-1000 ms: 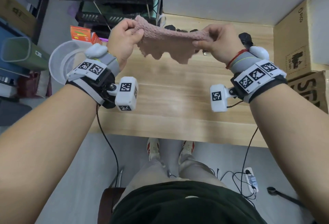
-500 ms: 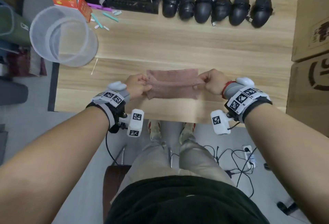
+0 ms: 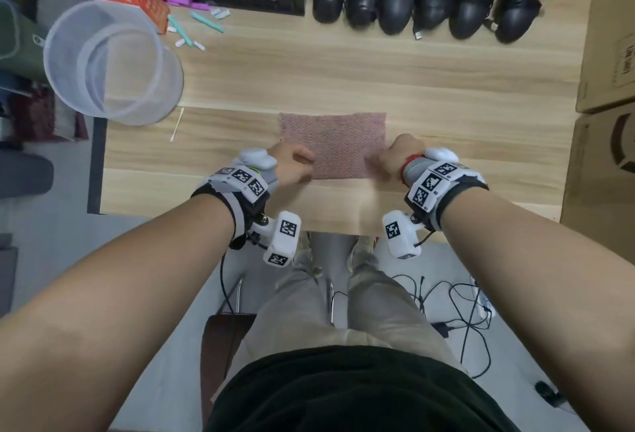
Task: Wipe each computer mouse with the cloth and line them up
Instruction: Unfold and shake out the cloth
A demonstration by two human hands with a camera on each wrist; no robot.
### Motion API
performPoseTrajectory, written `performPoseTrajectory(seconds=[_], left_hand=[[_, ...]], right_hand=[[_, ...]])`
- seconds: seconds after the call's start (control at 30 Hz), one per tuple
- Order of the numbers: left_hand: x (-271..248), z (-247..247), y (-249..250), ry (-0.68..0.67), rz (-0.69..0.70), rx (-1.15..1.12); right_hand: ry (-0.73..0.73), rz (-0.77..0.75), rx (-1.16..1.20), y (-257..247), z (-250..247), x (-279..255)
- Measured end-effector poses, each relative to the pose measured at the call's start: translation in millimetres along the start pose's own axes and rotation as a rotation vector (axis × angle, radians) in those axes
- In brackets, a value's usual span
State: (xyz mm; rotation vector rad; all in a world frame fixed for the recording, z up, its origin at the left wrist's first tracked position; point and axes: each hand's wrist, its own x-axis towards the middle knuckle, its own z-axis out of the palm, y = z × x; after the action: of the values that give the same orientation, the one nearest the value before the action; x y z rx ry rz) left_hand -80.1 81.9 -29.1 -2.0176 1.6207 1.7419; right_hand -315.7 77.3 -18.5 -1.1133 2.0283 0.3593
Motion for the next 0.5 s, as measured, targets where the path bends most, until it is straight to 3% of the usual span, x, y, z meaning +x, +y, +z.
performPoseTrajectory(seconds=[0.1, 0.2, 0.27, 0.33, 0.43, 0.5], left_hand=[[3, 12, -10, -0.071, 0.004, 0.047], [1, 9, -14, -0.028, 0.009, -0.091], [-2, 4, -15, 0.060, -0.026, -0.217], [-5, -2, -13, 0.057, -0.089, -0.443], [-5, -9, -14, -0.038, -0.172, -0.837], [-3, -12, -20, -0.032, -0.210, -0.872]], right_hand=[[-0.002, -0.007, 0.043, -9, 11, 1], [-0.034, -0.101, 0.177, -20, 16, -3], [0.007, -0.227, 0.173, -34, 19, -11], [0.035, -0.427, 0.146, -53, 21, -23], [-0.141, -0.722, 0.012, -77, 28, -46], [-0.247, -0.759, -0.052, -82, 34, -50]])
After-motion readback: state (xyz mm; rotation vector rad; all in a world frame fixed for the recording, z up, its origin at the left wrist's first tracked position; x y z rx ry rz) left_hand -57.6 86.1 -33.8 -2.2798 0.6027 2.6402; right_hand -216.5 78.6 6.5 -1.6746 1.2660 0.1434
